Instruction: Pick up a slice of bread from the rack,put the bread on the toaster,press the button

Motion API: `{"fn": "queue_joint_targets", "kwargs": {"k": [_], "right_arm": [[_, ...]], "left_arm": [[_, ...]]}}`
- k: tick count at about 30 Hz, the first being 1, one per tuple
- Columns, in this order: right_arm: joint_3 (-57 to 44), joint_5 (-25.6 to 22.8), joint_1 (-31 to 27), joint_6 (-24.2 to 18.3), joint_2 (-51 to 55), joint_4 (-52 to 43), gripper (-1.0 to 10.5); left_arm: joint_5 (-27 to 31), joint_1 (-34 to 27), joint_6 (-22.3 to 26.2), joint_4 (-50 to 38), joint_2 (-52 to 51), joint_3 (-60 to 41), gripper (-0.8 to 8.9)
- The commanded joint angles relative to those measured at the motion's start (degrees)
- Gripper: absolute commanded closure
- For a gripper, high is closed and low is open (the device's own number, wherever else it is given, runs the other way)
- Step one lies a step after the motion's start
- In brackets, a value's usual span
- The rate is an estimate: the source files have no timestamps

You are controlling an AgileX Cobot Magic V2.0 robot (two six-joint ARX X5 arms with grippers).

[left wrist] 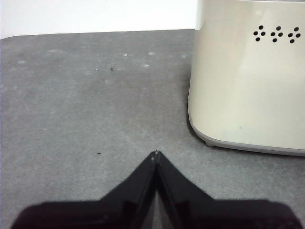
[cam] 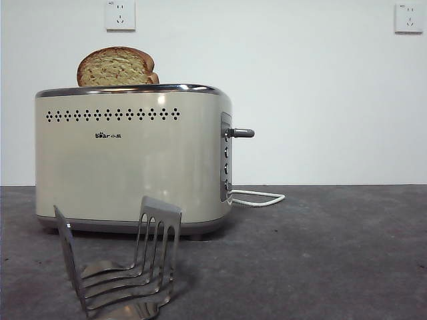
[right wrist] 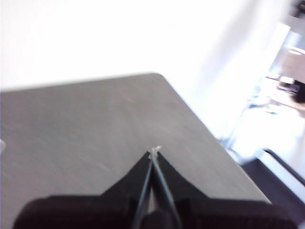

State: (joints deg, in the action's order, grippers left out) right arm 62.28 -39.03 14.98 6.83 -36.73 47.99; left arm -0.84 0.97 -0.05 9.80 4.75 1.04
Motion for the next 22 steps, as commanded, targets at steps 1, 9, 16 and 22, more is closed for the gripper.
{"fn": "queue_joint_targets", "kwargs": {"k": [1, 9, 16, 22], "right_arm": [[-13.59, -4.15, -0.42, -2.21, 9.01, -3.04, 9.5], [-34.64, 5.27, -3.06, -0.44, 23.56, -25.22, 9.5], [-48.65, 26.47, -3.96, -1.29, 31.01, -41.75, 9.5], [-56.61, 35.08, -7.45, -1.29, 35.93, -44.15, 9.5]], "left_arm": [[-0.24, 0.09, -0.35, -0.31, 0.20, -0.61, 8.17], [-0.24, 0.09, -0.35, -0.31, 0.39, -0.61, 8.17], [-0.26, 0.09, -0.35, -0.31, 0.39, -0.61, 8.17], [-0.26, 0.09, -0.35, -0.31, 0.39, -0.61, 8.17]]}}
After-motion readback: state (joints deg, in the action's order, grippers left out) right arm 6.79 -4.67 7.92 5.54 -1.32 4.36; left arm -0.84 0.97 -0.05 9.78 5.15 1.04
